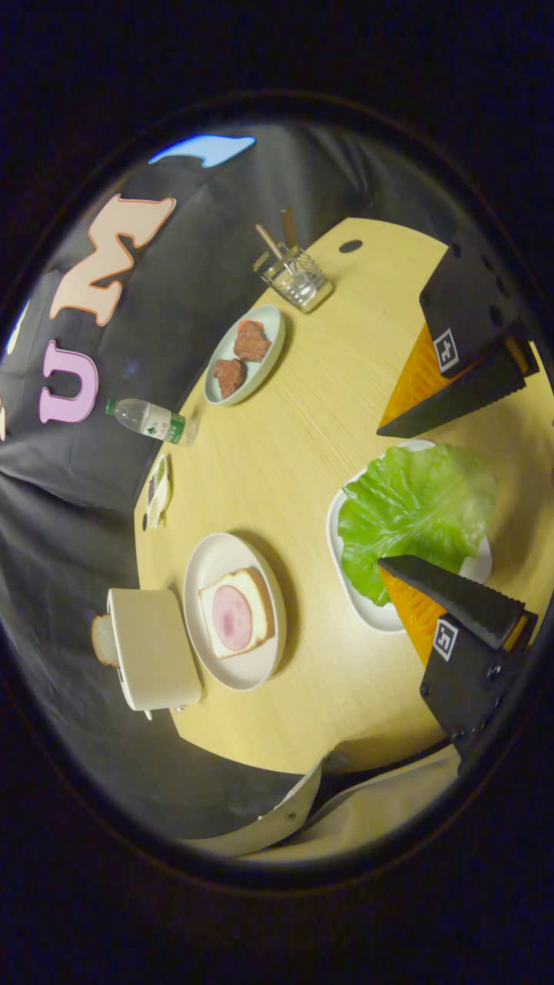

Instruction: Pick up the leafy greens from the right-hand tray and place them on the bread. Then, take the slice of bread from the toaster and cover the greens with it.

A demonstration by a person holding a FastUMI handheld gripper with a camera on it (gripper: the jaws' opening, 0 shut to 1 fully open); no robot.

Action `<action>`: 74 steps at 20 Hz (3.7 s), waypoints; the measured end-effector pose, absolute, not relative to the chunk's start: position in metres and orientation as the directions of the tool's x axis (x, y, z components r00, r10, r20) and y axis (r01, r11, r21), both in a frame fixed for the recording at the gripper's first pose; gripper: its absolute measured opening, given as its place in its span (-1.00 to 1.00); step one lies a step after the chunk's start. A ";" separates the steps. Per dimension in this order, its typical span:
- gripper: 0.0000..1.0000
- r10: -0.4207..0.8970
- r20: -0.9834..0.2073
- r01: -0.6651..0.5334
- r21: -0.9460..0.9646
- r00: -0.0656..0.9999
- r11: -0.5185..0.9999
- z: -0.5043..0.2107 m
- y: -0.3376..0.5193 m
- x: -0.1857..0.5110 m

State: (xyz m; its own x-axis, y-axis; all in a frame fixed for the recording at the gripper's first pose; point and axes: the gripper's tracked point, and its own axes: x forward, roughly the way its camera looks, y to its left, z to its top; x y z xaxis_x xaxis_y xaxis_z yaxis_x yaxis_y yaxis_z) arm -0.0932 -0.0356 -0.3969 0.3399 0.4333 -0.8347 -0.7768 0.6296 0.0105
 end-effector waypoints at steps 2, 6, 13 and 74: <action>0.92 0.424 -0.848 -0.775 0.026 0.317 0.632 -0.407 -0.039 -0.098; 0.91 0.418 -0.865 -0.770 0.061 0.277 0.635 -0.420 -0.040 -0.108; 0.72 0.429 -0.883 -0.729 0.164 0.192 0.665 -0.430 -0.040 -0.124; -0.82 0.508 -0.853 -0.880 0.147 0.118 0.452 -0.375 0.240 -0.118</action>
